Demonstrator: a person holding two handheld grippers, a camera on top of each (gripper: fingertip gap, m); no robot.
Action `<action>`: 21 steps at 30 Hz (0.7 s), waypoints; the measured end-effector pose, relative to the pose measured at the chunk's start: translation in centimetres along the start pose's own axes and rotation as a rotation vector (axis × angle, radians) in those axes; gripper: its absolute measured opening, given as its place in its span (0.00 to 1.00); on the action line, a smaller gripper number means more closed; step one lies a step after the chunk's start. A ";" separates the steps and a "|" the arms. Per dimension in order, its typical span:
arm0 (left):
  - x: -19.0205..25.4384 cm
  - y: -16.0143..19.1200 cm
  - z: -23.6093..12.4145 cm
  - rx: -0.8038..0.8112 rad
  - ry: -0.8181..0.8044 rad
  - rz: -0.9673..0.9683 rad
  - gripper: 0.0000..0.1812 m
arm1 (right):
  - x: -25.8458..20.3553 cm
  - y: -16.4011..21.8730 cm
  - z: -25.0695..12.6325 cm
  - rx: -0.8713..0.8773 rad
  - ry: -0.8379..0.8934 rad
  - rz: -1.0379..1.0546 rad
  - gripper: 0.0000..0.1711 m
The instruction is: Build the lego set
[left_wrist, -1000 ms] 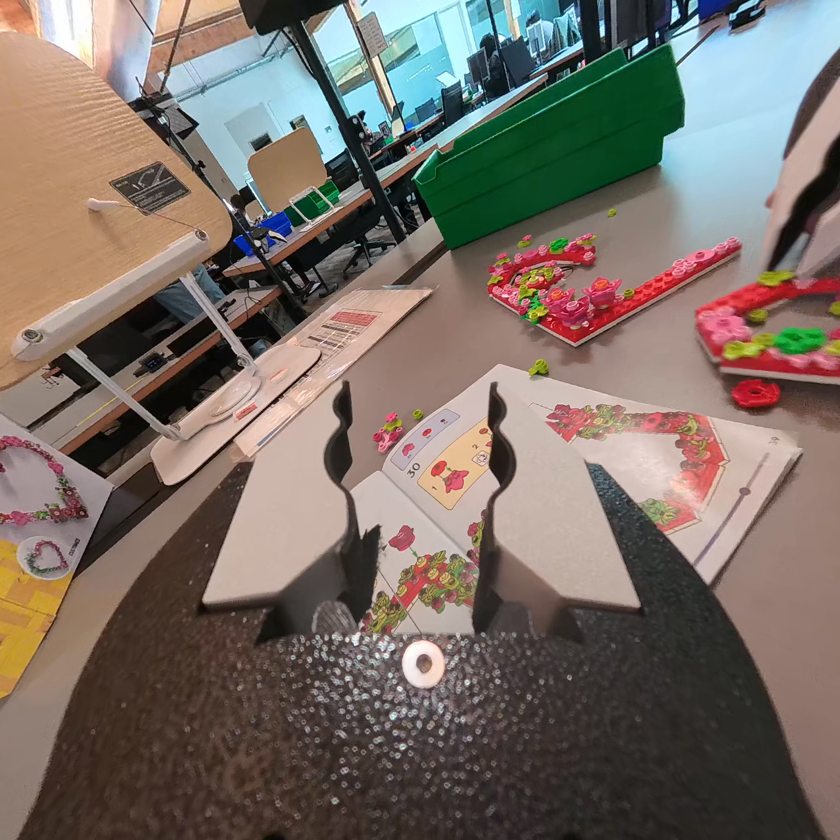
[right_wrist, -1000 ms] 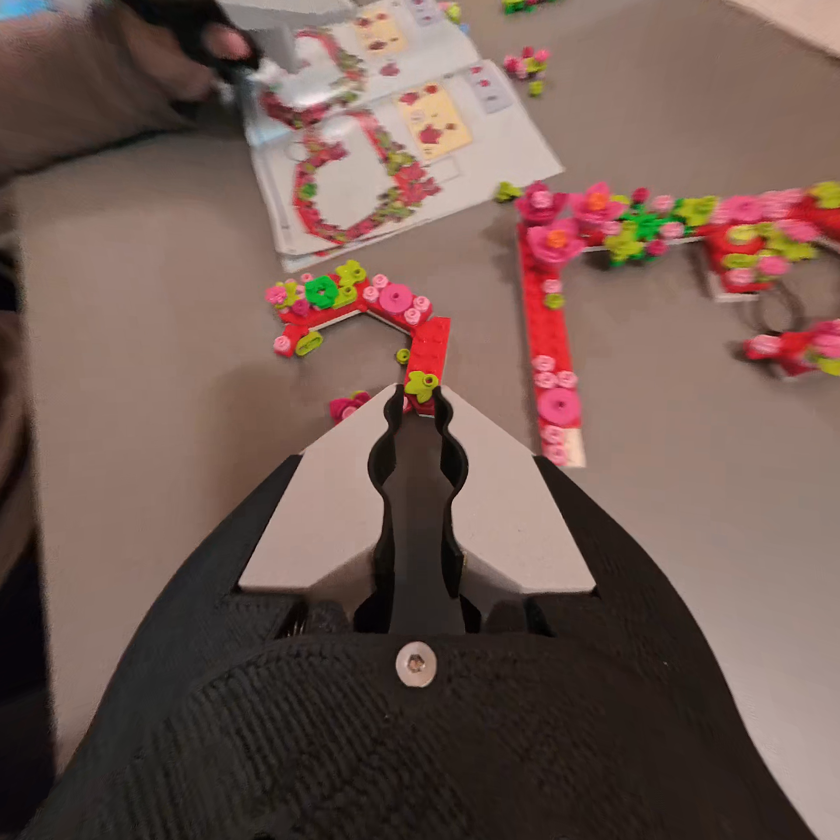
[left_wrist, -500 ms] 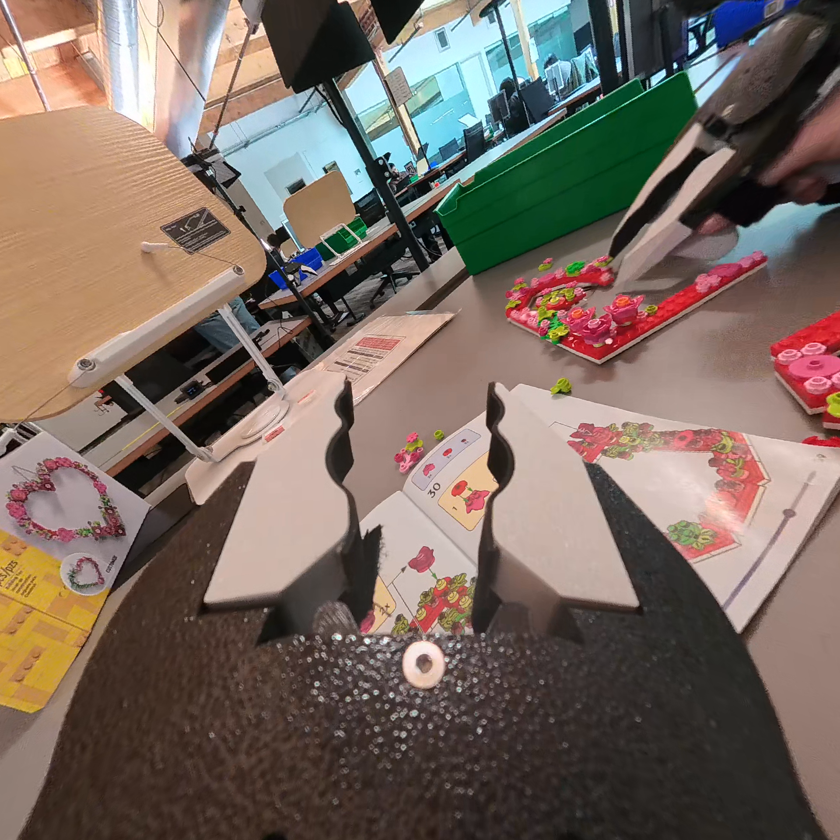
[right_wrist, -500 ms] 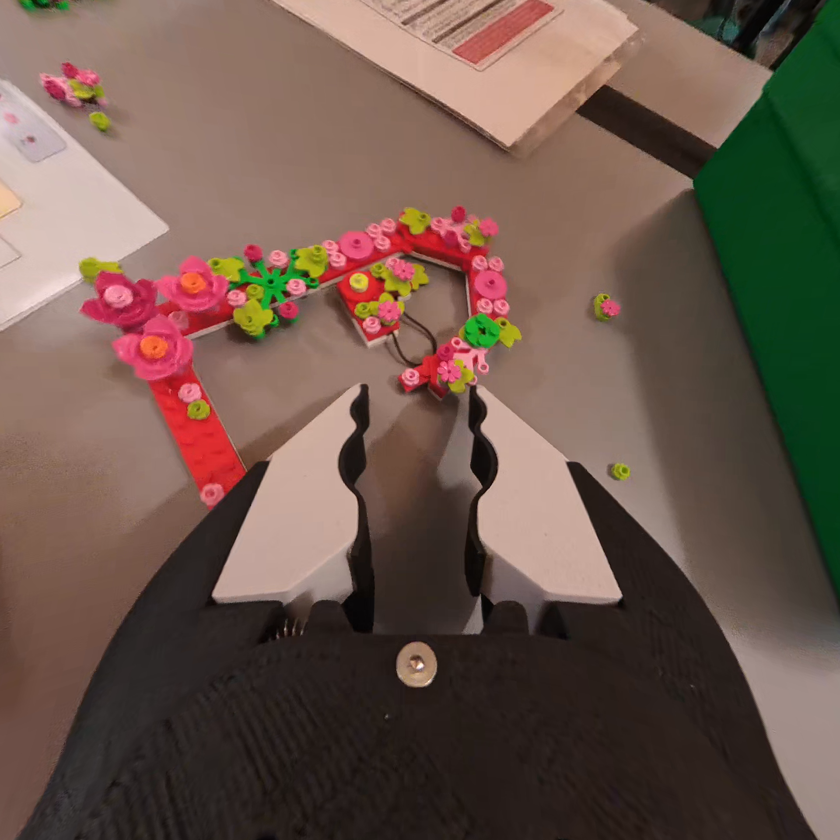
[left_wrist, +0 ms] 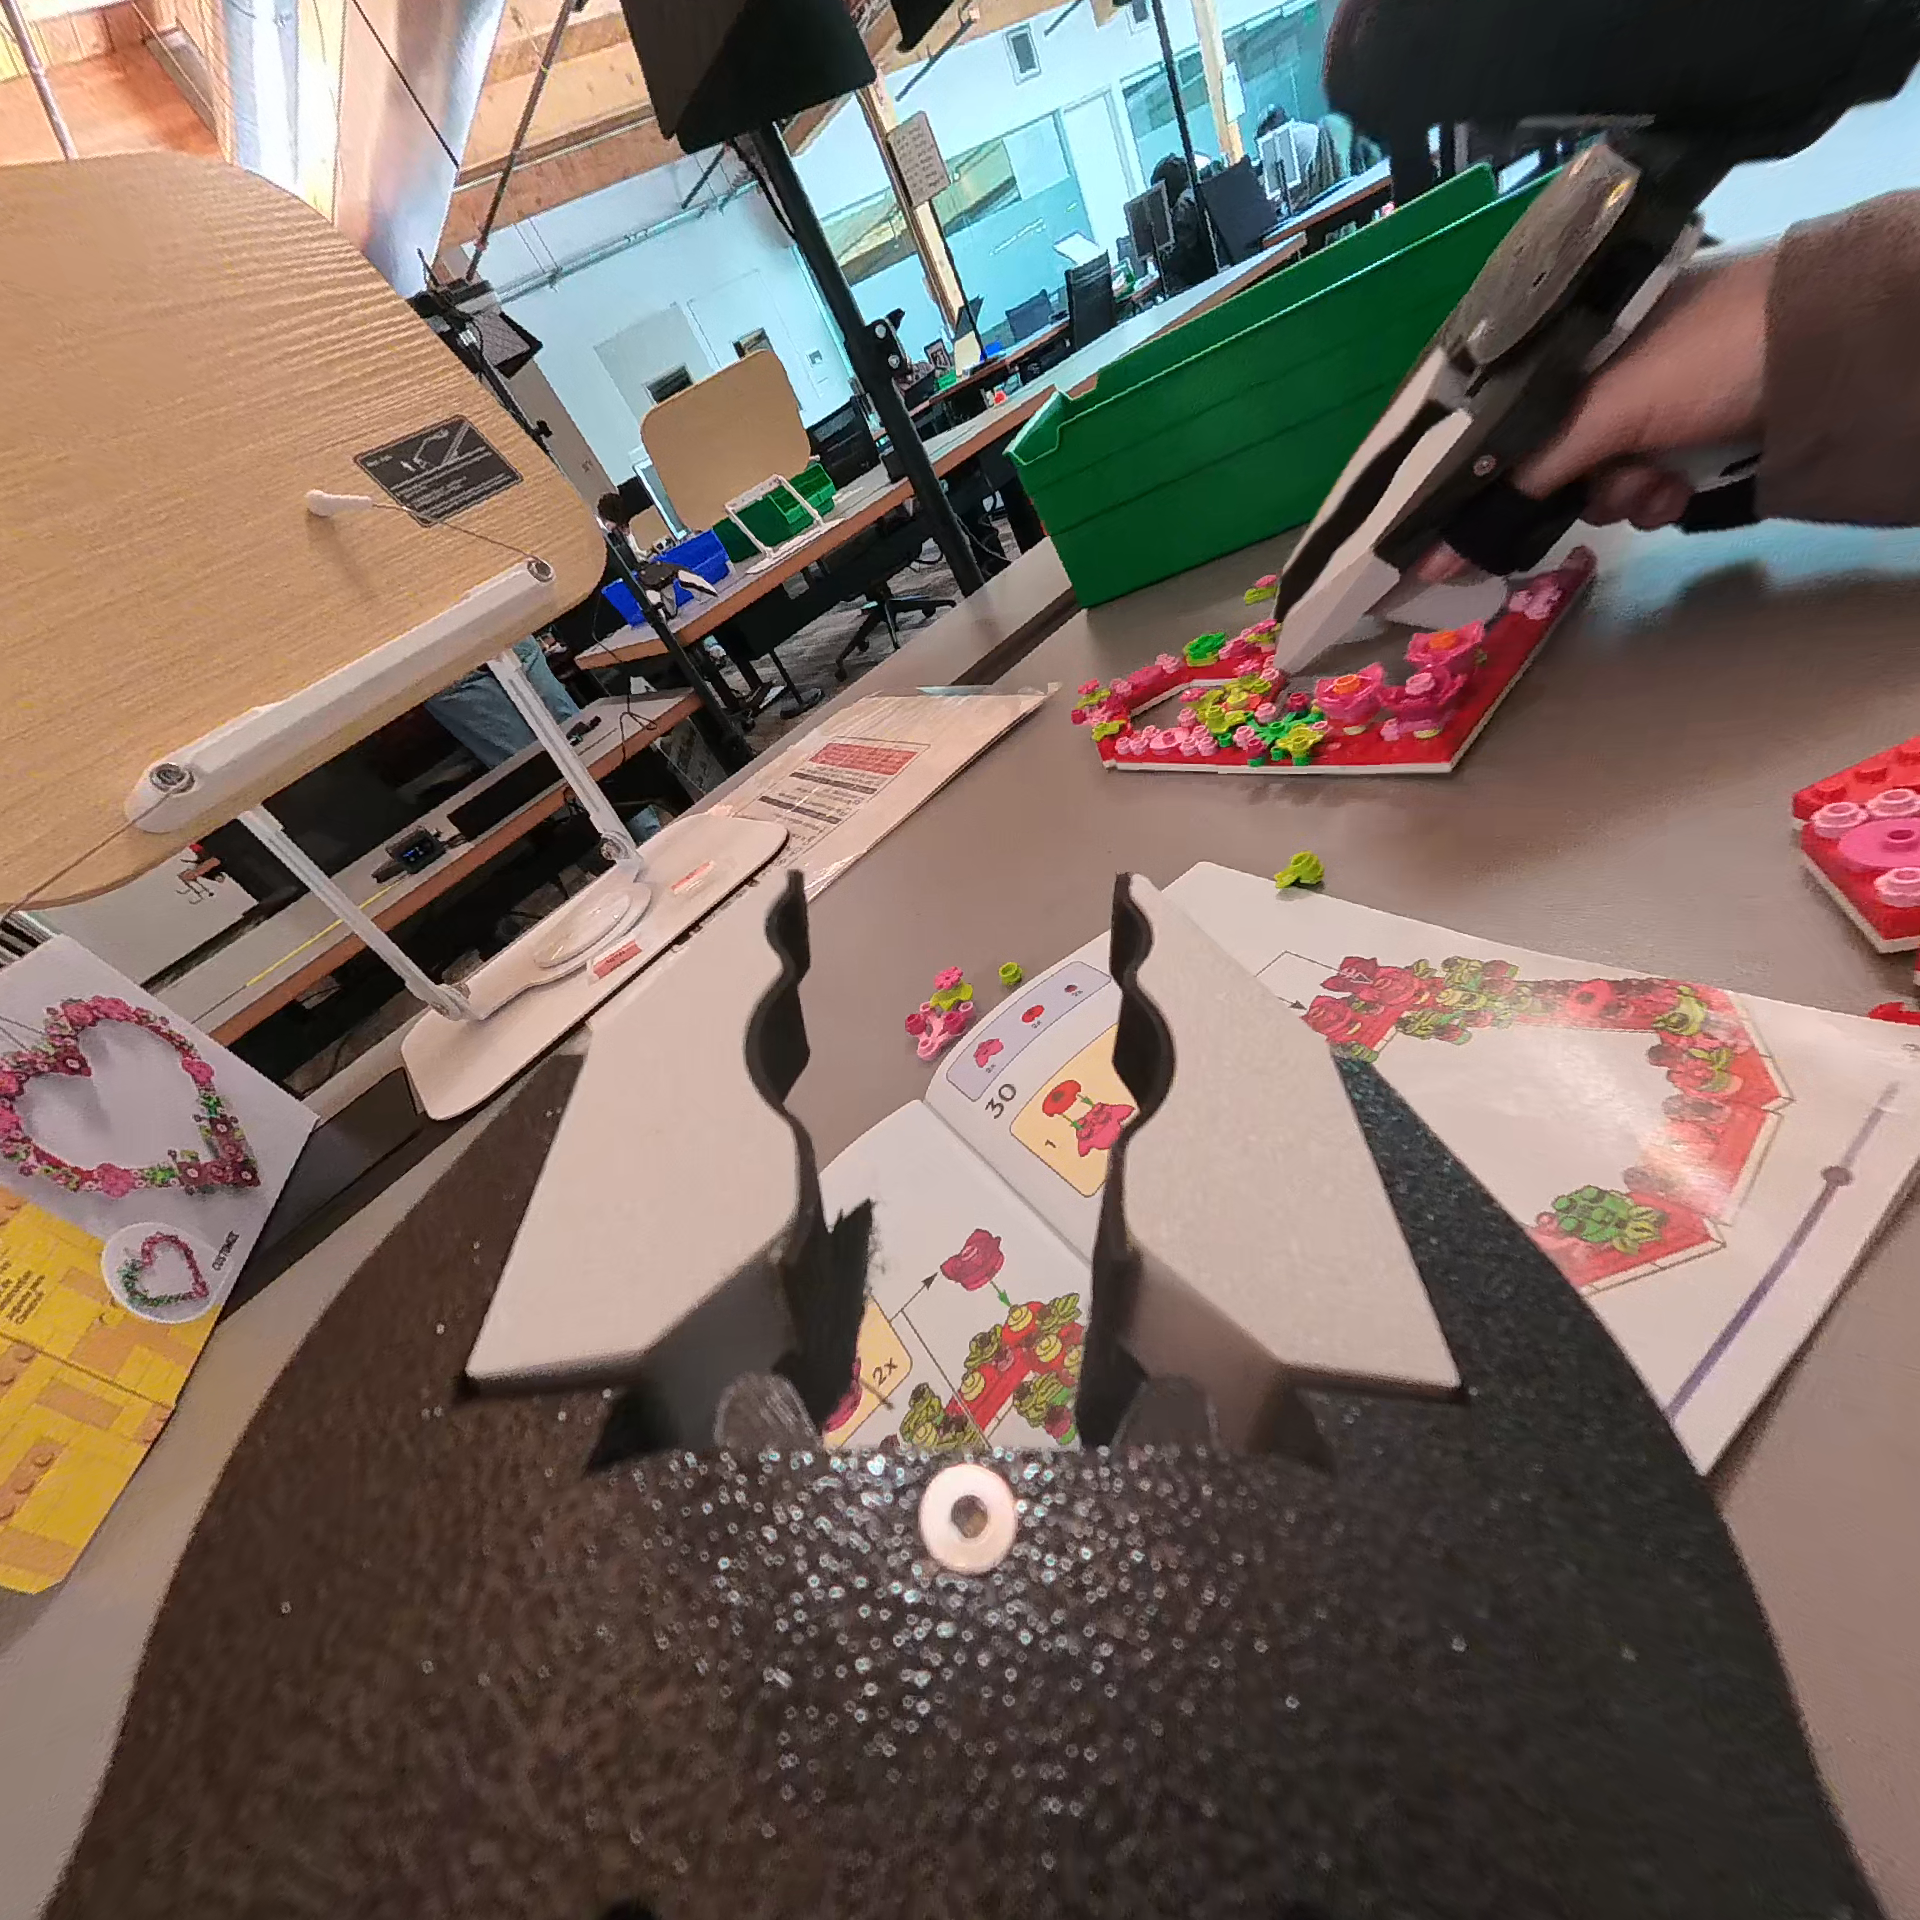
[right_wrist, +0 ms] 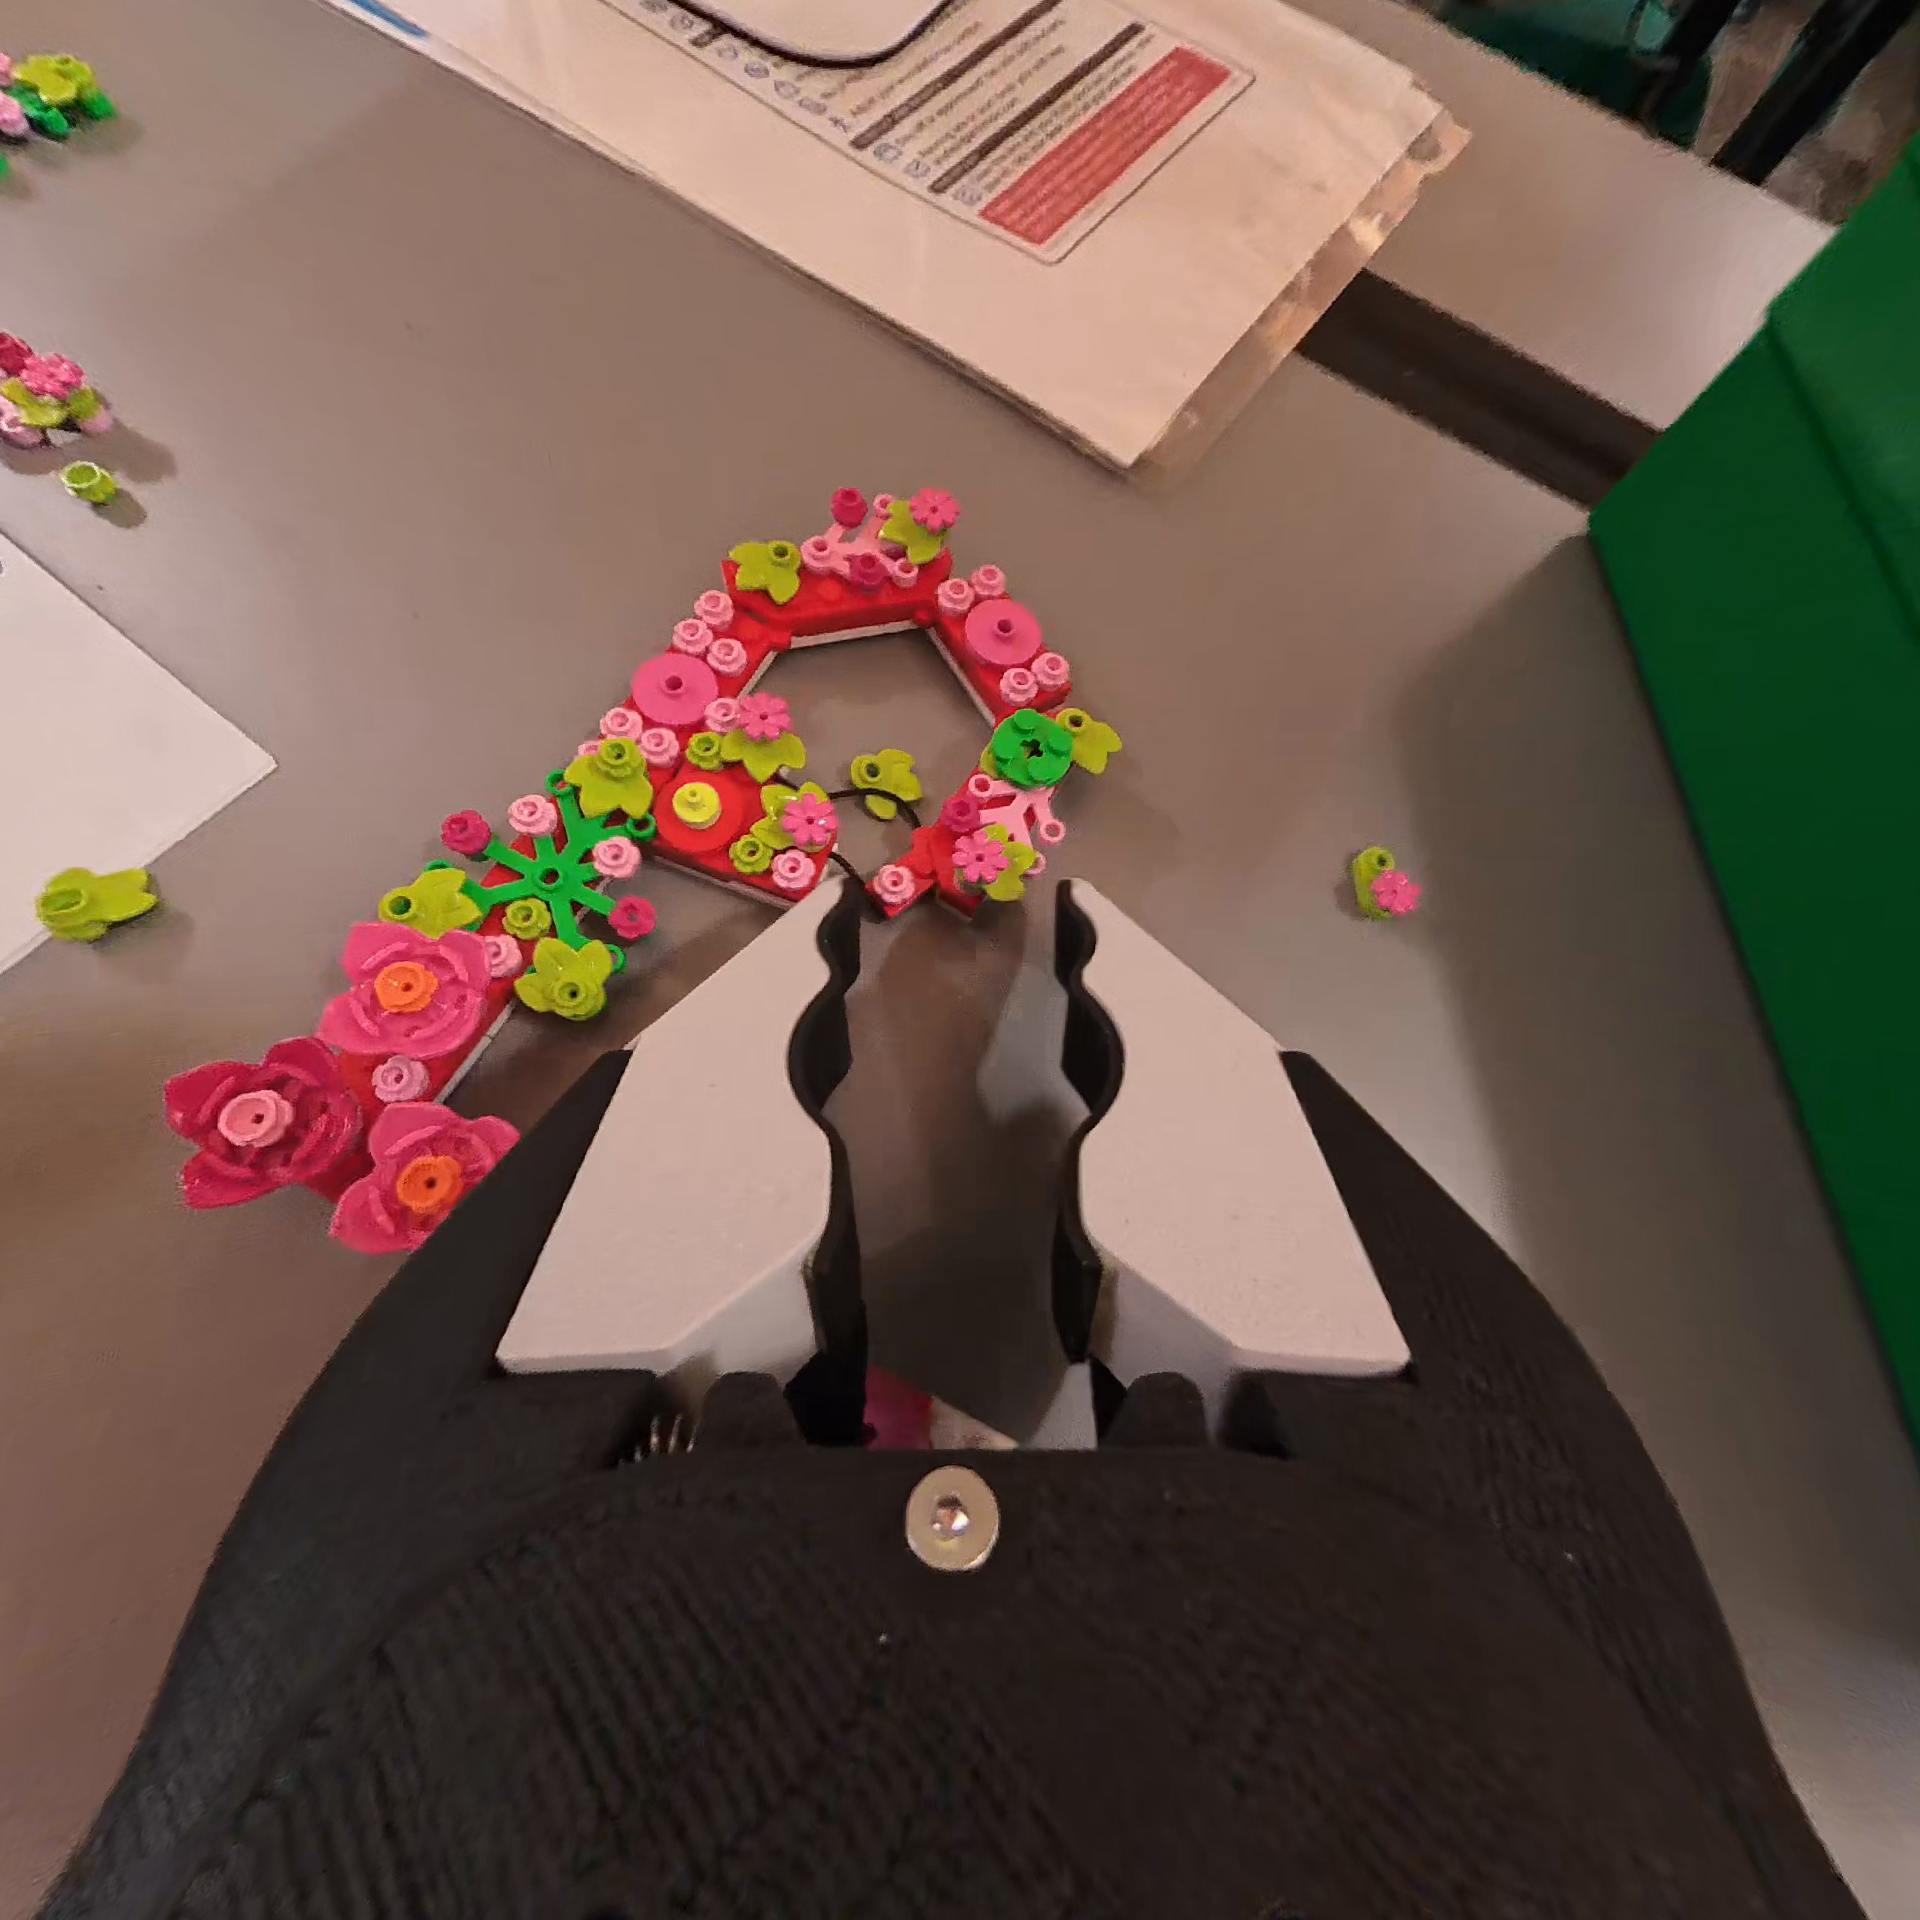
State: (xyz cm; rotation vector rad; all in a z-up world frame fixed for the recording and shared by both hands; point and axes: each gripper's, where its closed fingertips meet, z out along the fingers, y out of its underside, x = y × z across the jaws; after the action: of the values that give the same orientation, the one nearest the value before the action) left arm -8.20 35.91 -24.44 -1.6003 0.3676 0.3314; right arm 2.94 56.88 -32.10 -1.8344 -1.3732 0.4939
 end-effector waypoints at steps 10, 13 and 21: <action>0.3 -0.1 0.1 0.007 0.014 -0.017 0.31 | -7.5 0.5 -7.2 0.171 -0.540 -0.185 0.27; 0.5 -0.1 0.1 0.005 0.022 -0.008 0.31 | -7.7 1.3 -6.6 0.125 -0.530 -0.230 0.29; 0.6 -0.2 0.1 0.008 0.028 -0.014 0.31 | -8.2 3.5 -5.1 -0.026 -0.484 -0.359 0.19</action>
State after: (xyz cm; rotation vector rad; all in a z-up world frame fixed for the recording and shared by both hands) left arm -7.58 35.98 -24.54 -1.6005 0.3784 0.2971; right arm 5.90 47.10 -32.79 -1.4889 -1.9918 0.7604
